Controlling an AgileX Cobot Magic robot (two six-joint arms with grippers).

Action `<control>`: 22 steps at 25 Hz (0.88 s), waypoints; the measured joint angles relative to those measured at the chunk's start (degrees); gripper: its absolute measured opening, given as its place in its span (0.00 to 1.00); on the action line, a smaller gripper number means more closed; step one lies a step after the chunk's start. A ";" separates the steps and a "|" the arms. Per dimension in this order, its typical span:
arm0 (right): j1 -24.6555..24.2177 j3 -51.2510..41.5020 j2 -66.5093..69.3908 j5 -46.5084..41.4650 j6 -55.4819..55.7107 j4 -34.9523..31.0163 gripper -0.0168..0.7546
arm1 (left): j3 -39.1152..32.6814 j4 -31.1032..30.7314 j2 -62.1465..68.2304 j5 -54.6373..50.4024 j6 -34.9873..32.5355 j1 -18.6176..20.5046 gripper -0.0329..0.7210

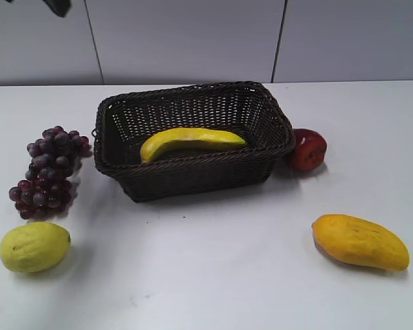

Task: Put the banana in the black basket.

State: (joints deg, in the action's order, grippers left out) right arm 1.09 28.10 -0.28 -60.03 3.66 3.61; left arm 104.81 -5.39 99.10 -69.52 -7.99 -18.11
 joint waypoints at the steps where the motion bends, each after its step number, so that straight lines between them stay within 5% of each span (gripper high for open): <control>1: 0.00 0.00 0.00 0.00 0.00 0.00 0.79 | -1.78 -0.01 -1.56 -0.05 0.19 1.95 0.86; 9: 0.00 0.00 0.00 0.00 0.00 0.00 0.79 | -23.54 2.77 -16.48 -0.36 0.55 15.76 0.86; 22: 0.00 0.00 0.00 0.00 0.00 0.00 0.79 | -52.44 8.39 -43.19 1.08 2.05 16.34 0.83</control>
State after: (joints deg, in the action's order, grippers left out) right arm 1.09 28.10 -0.28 -60.03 3.66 3.61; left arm 52.38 3.00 55.91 -68.44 -5.93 -1.77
